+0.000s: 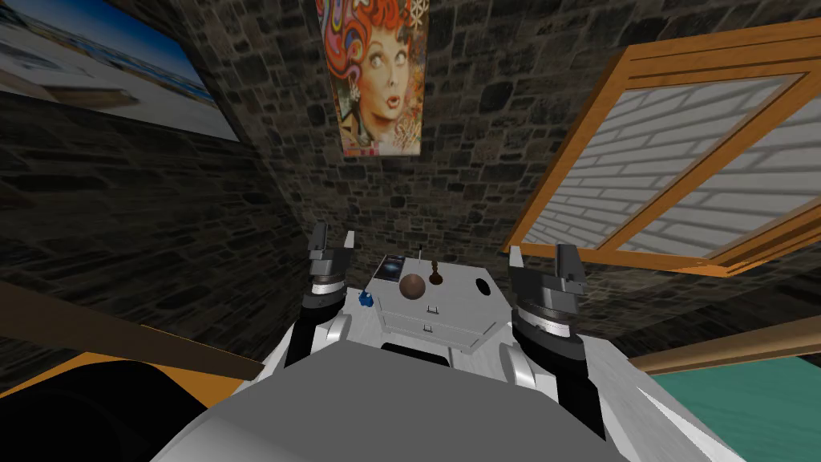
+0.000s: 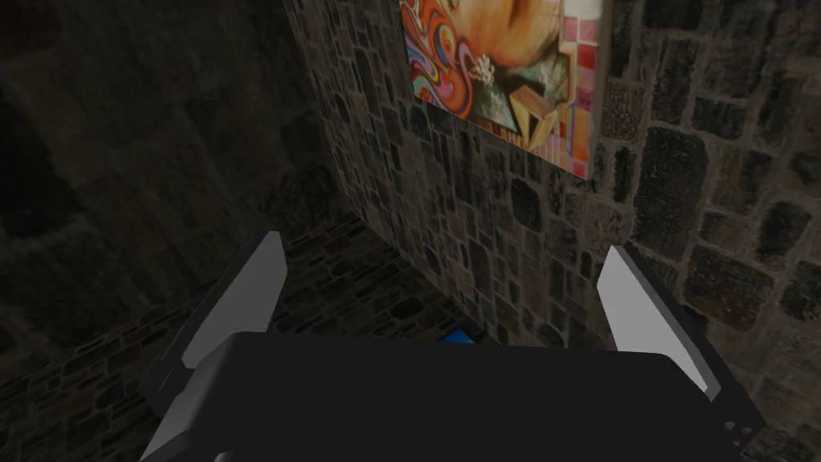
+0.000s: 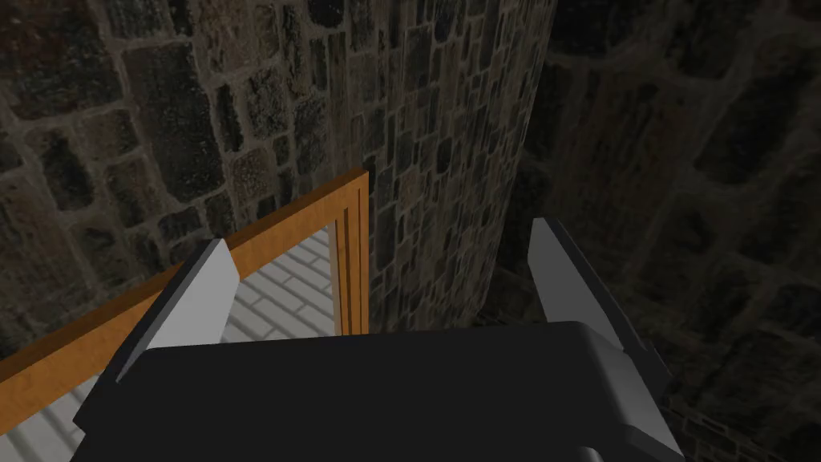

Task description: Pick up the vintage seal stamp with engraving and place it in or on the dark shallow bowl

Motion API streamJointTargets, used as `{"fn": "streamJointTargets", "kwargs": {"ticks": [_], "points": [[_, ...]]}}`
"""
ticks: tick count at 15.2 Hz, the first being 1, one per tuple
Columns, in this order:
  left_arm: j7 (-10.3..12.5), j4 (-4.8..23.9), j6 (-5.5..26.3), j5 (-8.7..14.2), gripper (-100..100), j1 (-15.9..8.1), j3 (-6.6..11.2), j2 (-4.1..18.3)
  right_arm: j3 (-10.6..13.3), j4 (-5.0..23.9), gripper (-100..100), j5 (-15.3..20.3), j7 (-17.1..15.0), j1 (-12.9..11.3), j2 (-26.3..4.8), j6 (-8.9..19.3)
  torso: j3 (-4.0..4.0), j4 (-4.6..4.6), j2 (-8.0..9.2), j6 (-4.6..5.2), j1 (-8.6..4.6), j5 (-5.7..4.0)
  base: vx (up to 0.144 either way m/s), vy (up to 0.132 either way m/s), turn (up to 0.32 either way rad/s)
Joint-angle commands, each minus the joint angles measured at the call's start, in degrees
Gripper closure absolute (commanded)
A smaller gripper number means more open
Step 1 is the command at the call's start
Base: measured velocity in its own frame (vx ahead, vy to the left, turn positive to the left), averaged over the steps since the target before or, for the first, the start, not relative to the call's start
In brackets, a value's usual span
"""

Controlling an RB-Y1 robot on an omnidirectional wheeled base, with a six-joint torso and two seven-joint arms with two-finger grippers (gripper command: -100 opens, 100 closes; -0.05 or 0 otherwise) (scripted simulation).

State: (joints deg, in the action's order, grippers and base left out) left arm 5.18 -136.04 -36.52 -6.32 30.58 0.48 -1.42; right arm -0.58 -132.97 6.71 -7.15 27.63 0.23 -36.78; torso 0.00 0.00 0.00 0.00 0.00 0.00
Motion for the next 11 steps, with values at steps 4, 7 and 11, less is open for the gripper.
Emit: {"fn": "streamJointTargets", "kwargs": {"ticks": [4, 7, 11], "points": [[0.0, 0.0, 0.0, 0.0, 0, 0.0, 0.00, 0.0, -0.6, 4.2, -100, -2.5, -3.3, -2.2, -5.5, 3.4, -0.01, 0.00, -0.01, -0.02, -0.02, -0.01, -0.003, 0.003, 0.084], [0.0, 0.0, 0.0, 0.0, 0, 0.0, 0.00, 0.0, -1.1, 7.7, -100, -4.6, -6.0, -4.0, -8.3, 6.2, -0.01, 0.00, -0.01, -0.02, -0.02, -0.01, -0.005, 0.003, 0.109], [0.0, 0.0, 0.0, 0.0, 0, 0.0, 0.00, 0.0, -1.7, 12.1, -100, -7.2, -9.4, -6.3, -11.0, 9.4, 0.00, 0.00, 0.00, -0.01, -0.02, 0.00, -0.006, 0.004, 0.105]]}}
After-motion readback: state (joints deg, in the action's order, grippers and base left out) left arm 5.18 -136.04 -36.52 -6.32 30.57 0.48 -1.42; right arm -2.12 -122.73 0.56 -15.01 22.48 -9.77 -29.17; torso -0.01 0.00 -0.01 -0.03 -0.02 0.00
